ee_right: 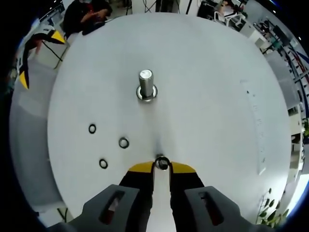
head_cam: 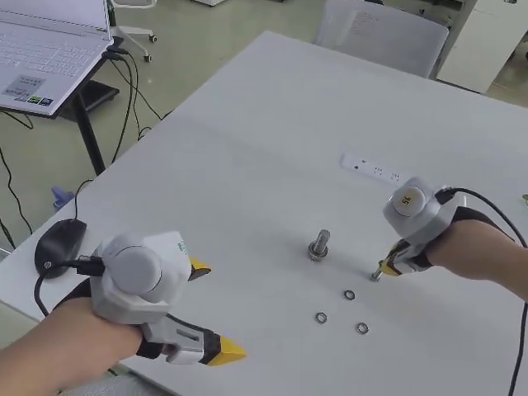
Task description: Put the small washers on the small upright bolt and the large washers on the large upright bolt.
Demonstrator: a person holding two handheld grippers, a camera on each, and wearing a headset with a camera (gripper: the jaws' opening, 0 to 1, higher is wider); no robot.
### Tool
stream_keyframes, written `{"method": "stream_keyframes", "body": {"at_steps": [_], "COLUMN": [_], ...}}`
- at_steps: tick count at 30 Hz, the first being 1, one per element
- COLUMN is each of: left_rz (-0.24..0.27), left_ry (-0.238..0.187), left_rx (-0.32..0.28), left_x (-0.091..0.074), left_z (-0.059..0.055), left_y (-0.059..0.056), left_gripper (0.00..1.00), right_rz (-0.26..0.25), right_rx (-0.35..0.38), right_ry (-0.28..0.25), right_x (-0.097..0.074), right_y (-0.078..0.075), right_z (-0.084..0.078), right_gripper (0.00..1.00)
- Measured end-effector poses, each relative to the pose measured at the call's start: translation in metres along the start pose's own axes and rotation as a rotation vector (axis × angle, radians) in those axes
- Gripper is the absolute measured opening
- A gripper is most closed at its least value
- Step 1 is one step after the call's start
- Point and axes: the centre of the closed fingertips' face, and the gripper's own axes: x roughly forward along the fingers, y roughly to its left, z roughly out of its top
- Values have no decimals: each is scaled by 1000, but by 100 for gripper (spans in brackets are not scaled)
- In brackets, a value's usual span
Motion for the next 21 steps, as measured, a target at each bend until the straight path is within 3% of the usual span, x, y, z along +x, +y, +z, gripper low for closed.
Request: {"method": "stream_keyframes", "body": {"at_steps": [7,21], "left_rz": [7,9], "left_ry": [8,21], "left_rx": [-22,-38], "left_x": [-1,-1], "left_z": [-8,-12], "left_y": [-3,-5], "left_gripper": [76,75], "right_rz": [13,24], "right_rx": [-8,-33], "right_ry": [16,35], "right_x": [12,30], "right_y": [4,2], "right_z": [-1,-6], "right_gripper": [12,12]}}
